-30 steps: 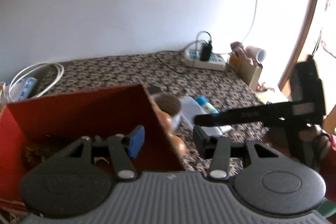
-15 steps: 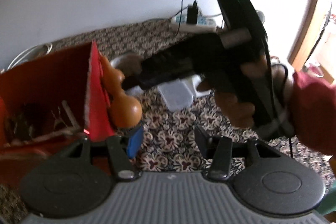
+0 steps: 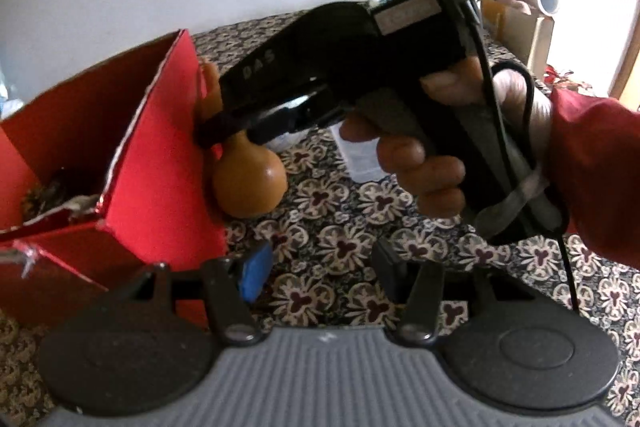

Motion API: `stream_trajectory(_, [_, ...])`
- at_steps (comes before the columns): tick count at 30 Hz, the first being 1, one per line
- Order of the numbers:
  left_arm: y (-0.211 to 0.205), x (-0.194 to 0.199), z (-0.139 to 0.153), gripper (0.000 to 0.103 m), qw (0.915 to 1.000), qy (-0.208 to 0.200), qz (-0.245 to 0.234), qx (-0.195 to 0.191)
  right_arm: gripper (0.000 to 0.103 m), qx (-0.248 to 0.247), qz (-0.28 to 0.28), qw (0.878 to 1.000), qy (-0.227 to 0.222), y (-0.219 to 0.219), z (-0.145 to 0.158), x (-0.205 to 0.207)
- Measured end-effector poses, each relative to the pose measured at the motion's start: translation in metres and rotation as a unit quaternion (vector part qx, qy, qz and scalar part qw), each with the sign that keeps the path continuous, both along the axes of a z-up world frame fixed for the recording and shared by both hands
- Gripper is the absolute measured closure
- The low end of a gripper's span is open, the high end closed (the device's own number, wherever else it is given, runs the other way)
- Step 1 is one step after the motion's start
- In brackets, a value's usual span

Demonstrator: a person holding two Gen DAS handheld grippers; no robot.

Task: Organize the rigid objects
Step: 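Carry the gourd with the right gripper over the red box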

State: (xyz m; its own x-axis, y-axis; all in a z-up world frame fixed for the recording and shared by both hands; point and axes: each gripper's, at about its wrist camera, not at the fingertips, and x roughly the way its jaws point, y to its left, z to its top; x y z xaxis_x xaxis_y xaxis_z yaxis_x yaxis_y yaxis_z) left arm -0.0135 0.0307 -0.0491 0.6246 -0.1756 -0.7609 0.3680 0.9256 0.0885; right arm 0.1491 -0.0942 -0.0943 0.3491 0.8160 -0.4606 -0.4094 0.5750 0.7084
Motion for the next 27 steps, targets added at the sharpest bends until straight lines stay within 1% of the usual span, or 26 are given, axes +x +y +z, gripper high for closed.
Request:
stream_trajectory(1, [-0.001,0.001,0.0,0.049,1.0,0.0,0.002,0.003,0.086,0.008,0.002,1.0,0.006,-0.001,-0.002,0.001])
stream_trajectory(4, [-0.001,0.004,-0.002,0.049,0.9999,0.0,0.009,0.01,0.086,0.038,0.003,0.999,0.035,-0.007,-0.007,0.002])
stream_trajectory(7, [-0.001,0.007,-0.004,0.048,0.9998,-0.003,0.012,0.014,0.086,0.062,-0.003,0.997,0.054,-0.022,-0.005,-0.009])
stream_trajectory(11, [-0.004,0.008,-0.008,0.045,0.9999,-0.003,0.007,0.014,0.086,0.062,-0.016,0.995,0.07,-0.045,0.0,-0.03])
stream_trajectory(15, [-0.007,0.016,-0.014,0.044,0.9999,0.006,0.002,0.01,0.086,0.068,-0.034,0.994,0.082,-0.066,0.005,-0.051])
stream_trajectory(18, [-0.009,0.022,-0.01,0.043,0.9997,0.014,-0.016,-0.012,0.086,0.067,-0.054,0.994,0.074,-0.077,0.017,-0.068])
stream_trajectory(22, [-0.012,0.018,0.007,0.044,0.9984,-0.011,-0.045,-0.034,0.086,0.077,-0.086,0.991,0.063,-0.087,0.034,-0.083])
stream_trajectory(25, [-0.005,0.015,0.025,0.045,0.9958,-0.032,-0.062,-0.059,0.086,0.079,-0.095,0.992,0.04,-0.085,0.058,-0.094])
stream_trajectory(27, [0.006,0.016,0.041,0.045,0.9934,-0.046,-0.069,-0.079,0.086,0.076,-0.096,0.992,0.019,-0.074,0.076,-0.096])
